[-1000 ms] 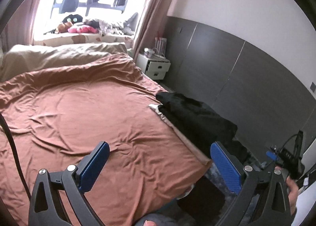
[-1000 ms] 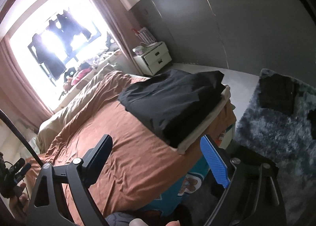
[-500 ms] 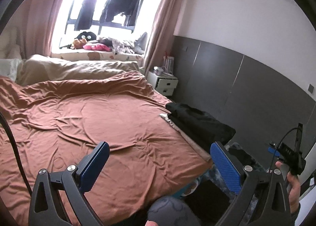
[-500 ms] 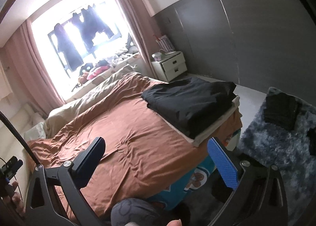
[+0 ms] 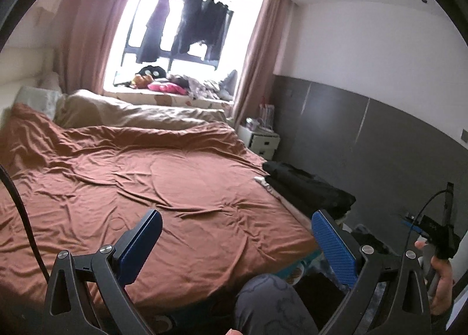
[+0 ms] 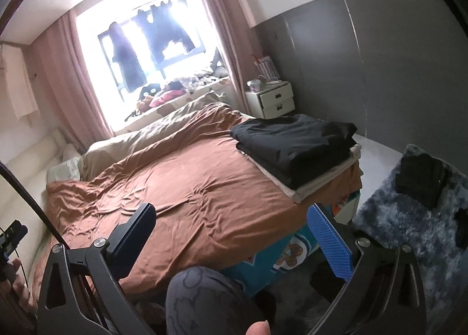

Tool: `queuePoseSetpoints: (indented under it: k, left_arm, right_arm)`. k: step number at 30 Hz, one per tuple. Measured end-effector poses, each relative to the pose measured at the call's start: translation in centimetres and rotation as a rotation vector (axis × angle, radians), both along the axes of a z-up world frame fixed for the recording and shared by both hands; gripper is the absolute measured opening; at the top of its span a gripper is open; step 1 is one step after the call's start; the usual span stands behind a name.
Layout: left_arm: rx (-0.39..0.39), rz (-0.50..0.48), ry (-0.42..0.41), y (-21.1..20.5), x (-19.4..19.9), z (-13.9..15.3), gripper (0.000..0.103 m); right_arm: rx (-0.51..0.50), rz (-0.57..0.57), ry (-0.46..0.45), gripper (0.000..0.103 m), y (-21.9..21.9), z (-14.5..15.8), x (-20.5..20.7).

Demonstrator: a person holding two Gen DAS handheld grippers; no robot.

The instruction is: Fold large clothes

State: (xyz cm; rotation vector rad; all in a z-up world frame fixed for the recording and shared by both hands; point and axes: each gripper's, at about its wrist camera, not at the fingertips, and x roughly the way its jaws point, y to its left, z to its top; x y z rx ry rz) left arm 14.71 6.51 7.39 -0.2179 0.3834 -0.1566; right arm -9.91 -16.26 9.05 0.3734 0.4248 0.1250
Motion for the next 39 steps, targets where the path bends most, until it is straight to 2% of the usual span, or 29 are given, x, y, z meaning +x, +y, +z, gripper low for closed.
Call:
queuePoseSetpoints:
  k: [10,15,20,32,39]
  left_arm:
    - [0.046,0.119,-0.032,1.1,-5.6,-3.0,0.103]
    - [0.097,0.174,-0.042,0.6,-8.3,-4.5,0.103]
    - [0.101,0.231,-0.049,0.2,-10.7,-6.3,0.103]
    - [0.097,0.289,-0.051,0.0,-12.5,-7.3,0.103]
    - [0.109,0.286,-0.059,-0.4,-12.8,-7.0,0.103]
  right_arm:
    - [-0.070,0.033,-0.047,0.103,2.6,-3.0,-3.2]
    - [-0.108,0.065,-0.040,0.103,3.8,-4.9,-4.0]
    - [-0.125,0.113,-0.021,0.103,5.0,-6.3,-4.8]
    - [-0.152,0.177,-0.058,0.103,7.1,-7.3,-5.5]
    - [-0.152,0.181,-0.080,0.103,7.1,-7.5,-6.0]
